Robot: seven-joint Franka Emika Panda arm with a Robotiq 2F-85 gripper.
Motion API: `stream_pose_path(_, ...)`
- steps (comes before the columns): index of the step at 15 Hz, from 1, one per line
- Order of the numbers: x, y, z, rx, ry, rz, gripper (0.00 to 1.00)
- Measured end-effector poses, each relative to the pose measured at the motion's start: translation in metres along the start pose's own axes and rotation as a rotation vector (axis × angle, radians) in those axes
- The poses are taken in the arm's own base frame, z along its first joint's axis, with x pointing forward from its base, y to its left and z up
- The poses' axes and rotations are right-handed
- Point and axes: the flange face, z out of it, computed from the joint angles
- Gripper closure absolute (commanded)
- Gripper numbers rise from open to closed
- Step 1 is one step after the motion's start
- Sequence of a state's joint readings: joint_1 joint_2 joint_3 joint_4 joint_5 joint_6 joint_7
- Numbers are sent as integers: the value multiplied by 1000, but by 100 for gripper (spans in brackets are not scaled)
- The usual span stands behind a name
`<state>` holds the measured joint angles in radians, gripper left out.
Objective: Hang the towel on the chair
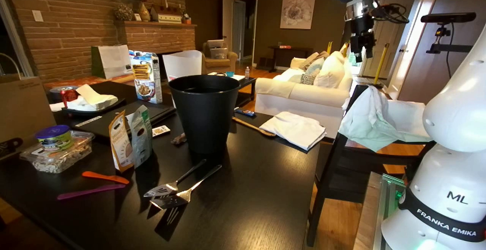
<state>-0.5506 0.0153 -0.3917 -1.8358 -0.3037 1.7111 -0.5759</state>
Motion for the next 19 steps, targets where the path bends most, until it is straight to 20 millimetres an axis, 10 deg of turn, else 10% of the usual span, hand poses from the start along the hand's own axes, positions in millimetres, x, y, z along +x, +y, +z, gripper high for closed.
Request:
stream_pose_path(8,-28,-30,-38,-18,87,108,0)
stream_pose_path(19,-48,-24,-35,-35,40,225,0)
